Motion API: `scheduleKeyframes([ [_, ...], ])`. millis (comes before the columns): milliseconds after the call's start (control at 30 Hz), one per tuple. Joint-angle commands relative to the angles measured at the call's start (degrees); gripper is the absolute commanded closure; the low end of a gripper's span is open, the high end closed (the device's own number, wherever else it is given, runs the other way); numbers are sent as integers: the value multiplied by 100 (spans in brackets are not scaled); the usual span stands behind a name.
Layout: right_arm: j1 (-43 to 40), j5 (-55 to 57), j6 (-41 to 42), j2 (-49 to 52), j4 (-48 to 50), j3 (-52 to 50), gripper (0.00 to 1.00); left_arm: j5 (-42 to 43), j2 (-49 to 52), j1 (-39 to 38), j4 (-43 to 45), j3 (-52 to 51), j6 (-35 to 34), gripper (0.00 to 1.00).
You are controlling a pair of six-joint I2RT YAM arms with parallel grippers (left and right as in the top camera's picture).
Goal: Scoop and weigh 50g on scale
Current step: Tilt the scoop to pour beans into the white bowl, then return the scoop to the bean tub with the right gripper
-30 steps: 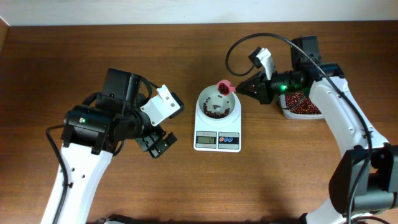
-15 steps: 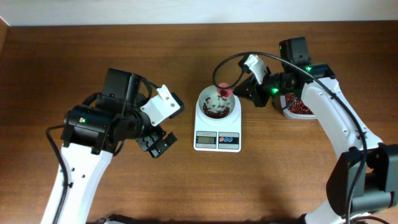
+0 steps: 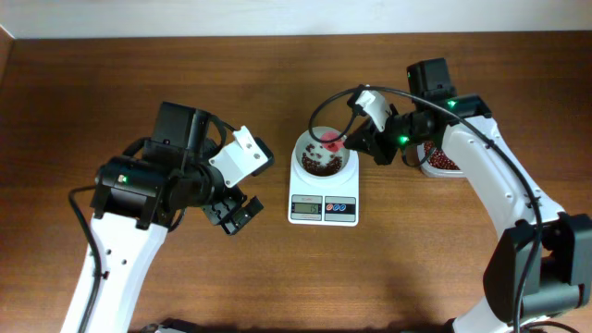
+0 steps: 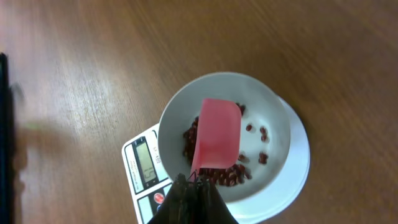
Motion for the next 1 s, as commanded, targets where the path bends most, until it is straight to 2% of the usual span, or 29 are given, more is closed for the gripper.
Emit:
scheduleKeyframes([
  [0, 146, 431, 238, -120, 203, 11, 96, 85, 13, 31, 9, 72, 114, 1],
  [67, 149, 271, 157, -120, 247, 11, 96, 85, 13, 31, 9, 72, 114, 1],
  [133, 142, 728, 501, -122, 374, 15, 96, 85, 13, 31, 9, 72, 114, 1],
  [233, 142, 780, 476, -120, 306, 13, 96, 85, 13, 31, 9, 72, 114, 1],
  [300, 144, 411, 258, -127, 107, 13, 96, 87, 13, 31, 9, 72, 114, 1],
  [333, 142, 673, 289, -125, 186, 13, 96, 85, 13, 31, 9, 72, 114, 1],
  [400, 144, 389, 280, -131, 92, 13, 96, 85, 13, 31, 9, 72, 114, 1],
  [500, 144, 597, 348, -133, 122, 13, 96, 85, 13, 31, 9, 72, 114, 1],
  [567, 144, -175, -404, -133, -166, 13, 96, 85, 13, 31, 9, 72, 114, 1],
  [600, 144, 256, -363, -131, 24, 11, 96, 85, 13, 31, 9, 72, 114, 1],
  [667, 142, 1311, 640, -131, 417, 11, 96, 85, 13, 31, 9, 72, 114, 1],
  [733, 144, 933, 704, -131, 267, 11, 96, 85, 13, 31, 9, 72, 114, 1],
  [800, 144, 94, -240, -131, -48, 11, 96, 85, 13, 31, 9, 72, 114, 1],
  [833, 144, 155, -310, -131, 20, 11, 96, 85, 13, 31, 9, 72, 114, 1],
  [967, 111, 623, 369, -173, 201, 22, 96, 85, 13, 31, 9, 72, 114, 1],
])
